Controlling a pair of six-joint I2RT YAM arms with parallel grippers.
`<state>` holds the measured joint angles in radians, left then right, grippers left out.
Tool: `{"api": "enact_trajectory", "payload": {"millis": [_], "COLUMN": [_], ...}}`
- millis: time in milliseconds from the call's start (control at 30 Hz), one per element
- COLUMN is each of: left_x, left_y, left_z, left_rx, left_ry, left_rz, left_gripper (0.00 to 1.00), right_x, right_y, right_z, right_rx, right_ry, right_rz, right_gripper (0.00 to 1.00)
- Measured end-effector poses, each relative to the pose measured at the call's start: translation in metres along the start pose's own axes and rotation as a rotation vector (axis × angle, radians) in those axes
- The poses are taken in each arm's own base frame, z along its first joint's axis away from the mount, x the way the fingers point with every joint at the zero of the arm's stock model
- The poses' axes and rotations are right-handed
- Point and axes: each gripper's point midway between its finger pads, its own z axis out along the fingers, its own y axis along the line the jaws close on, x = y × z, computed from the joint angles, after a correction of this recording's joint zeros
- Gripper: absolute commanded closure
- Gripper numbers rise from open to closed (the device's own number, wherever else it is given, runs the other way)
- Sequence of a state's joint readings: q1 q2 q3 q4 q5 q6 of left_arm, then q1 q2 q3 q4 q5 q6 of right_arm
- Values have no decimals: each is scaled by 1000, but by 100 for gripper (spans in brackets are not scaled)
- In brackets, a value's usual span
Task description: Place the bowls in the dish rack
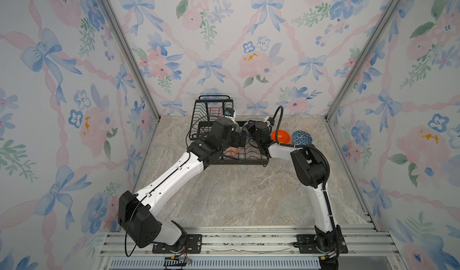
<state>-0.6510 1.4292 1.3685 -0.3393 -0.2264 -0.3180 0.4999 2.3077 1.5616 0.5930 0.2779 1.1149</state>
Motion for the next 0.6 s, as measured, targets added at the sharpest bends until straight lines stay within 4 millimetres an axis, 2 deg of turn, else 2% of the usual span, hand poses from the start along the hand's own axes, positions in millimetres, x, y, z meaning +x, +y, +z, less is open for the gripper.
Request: {"api": "enact_trajectory", "payload": {"millis": [167,367,600], "left_x": [0,-1,0], "left_y": [0,-1,0], "left_z": [0,-2,-6], "left_rx": [0,2,-17], "left_ry": [-1,-5,-13], "left_rz": [-2,-17,-49], "left_gripper": [2,2,2], "right_x": [-5,-16,-28], "right_y": [1,15,30], "right_z": [0,-6,-25], "right_rx": [2,-17,-22], "right_ry": [-5,-16,-8], "right_rz": [1,1,-22], "right_gripper": [49,44,40]}}
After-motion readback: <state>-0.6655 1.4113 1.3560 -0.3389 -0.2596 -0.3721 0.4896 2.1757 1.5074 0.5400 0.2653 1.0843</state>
